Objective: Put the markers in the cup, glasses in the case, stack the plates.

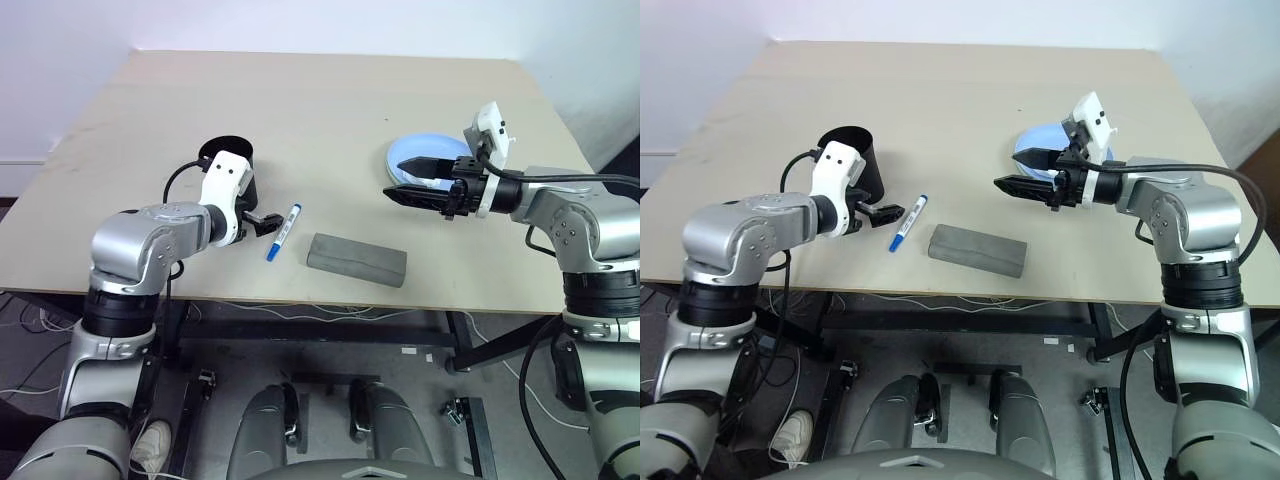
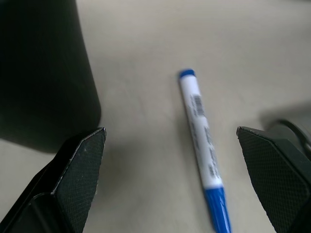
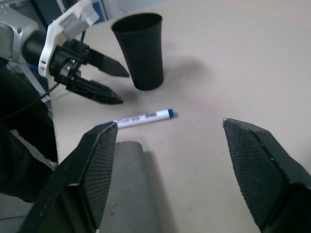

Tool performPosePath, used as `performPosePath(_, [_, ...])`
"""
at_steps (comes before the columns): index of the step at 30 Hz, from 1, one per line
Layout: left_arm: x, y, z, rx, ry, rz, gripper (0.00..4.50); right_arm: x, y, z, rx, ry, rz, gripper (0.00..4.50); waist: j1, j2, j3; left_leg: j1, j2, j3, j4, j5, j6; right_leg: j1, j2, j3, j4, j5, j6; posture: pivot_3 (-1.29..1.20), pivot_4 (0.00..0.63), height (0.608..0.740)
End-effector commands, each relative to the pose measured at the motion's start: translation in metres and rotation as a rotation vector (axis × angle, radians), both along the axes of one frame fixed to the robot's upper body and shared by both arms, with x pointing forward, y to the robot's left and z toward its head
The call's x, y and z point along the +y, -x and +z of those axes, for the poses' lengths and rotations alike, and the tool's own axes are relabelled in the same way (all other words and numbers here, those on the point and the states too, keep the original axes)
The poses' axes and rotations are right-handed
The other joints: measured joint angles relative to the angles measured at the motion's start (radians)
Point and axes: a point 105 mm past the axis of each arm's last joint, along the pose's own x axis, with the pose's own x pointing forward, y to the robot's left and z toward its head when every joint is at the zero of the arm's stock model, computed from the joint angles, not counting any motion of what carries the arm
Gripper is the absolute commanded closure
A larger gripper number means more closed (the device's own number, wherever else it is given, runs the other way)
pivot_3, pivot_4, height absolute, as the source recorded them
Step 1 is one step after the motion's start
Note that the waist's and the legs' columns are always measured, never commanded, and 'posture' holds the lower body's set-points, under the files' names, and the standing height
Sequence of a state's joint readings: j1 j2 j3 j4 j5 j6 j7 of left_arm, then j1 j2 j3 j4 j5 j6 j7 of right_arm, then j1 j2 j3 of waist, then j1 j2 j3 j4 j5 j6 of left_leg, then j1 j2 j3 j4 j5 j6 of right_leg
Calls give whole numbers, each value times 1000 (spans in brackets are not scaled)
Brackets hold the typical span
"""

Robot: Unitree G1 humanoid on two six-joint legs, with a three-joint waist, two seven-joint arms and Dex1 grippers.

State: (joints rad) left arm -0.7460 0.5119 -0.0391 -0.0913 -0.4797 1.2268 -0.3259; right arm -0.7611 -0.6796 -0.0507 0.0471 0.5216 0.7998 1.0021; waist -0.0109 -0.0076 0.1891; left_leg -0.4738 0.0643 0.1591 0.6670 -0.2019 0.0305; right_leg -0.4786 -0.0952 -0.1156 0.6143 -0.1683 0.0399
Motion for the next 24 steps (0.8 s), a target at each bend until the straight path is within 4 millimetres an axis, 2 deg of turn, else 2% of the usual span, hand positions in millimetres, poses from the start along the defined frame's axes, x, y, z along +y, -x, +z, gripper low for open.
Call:
performPosePath(1, [-9, -6, 9, -44, -16, -17, 0, -1, 0, 13, -52, -6, -23, 1027, 0, 0, 0, 0, 0, 0, 0, 0, 0, 0, 0, 0, 0, 0, 0, 0, 150, 710])
performPosePath(10, [-10, -7, 9, 17, -52, 35, 0, -4, -5, 10, -56, 2, -71, 1027, 0, 0, 0, 0, 0, 0, 0, 0, 0, 0, 0, 0, 0, 0, 0, 0, 150, 710])
performPosePath(14, [-9, -6, -6, 95, -212, 38, 0, -2, -6, 9, -49, -3, -71, 1027, 0, 0, 0, 0, 0, 0, 0, 0, 0, 0, 0, 0, 0, 0, 0, 0, 150, 710])
performPosePath(24, [-28, -3, -11, 156, -163, 23, 0, -3, -9, 10, -56, -9, -90, 1027, 0, 0, 0, 0, -1, 0, 0, 0, 0, 0, 0, 0, 0, 0, 0, 0, 150, 710])
